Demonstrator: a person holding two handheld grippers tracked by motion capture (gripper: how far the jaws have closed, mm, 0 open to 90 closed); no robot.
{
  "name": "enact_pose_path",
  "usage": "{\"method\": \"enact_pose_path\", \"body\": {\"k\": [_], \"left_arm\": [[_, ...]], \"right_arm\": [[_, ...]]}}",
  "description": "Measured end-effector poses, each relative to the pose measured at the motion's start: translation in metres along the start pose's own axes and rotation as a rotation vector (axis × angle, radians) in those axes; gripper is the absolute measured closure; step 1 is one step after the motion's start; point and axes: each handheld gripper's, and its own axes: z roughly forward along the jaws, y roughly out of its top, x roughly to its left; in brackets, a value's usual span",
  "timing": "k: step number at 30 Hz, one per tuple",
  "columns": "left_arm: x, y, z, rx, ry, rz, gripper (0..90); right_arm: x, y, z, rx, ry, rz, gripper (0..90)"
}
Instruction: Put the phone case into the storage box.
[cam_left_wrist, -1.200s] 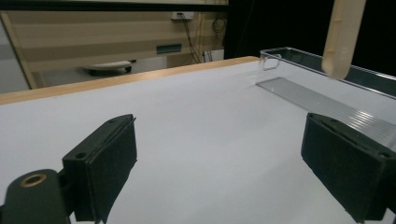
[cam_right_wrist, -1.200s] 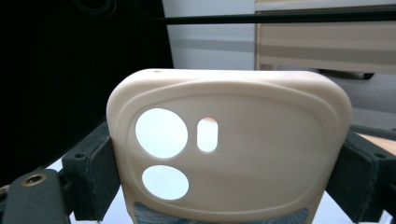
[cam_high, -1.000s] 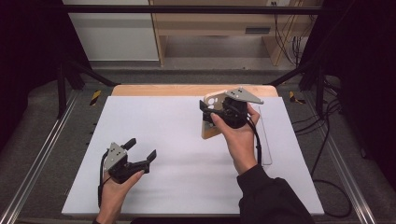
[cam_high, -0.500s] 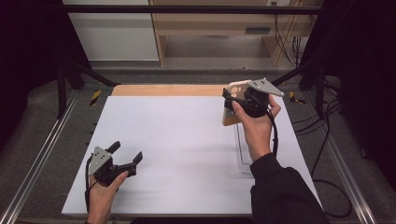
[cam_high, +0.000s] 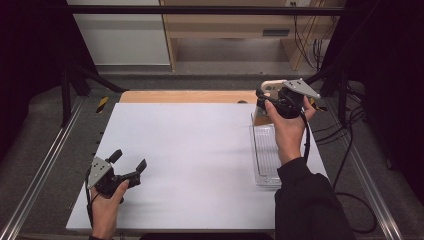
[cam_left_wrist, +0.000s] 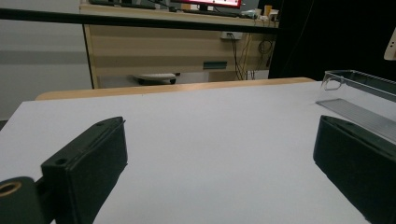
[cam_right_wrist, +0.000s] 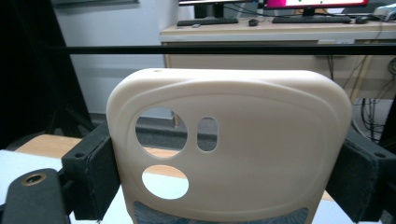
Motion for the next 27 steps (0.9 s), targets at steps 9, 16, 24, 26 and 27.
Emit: {"method": "enact_pose_path", "body": {"k": [9,16,24,26,27], "left_arm": [[-0.001,-0.001,0.003,0.009,-0.008,0.008,2.1],[0.0,-0.002,0.003,0.009,-0.019,-0.001,2.1],[0.0,-0.003,0.004,0.011,-0.024,-0.002,2.2],[0.0,-0.003,0.004,0.013,-0.027,0.002,2.1],[0.0,-0.003,0.005,0.014,-0.028,0.003,2.2]], "right_arm": [[-0.014,-0.007,0.003,0.02,-0.037,0.0,11.6],[-0.016,-0.013,0.007,0.038,-0.046,0.009,11.6],[-0.014,-0.014,0.008,0.048,-0.078,-0.012,11.5],[-0.015,-0.016,0.009,0.053,-0.079,-0.009,11.5],[-0.015,-0.016,0.01,0.055,-0.079,-0.011,11.5]]}}
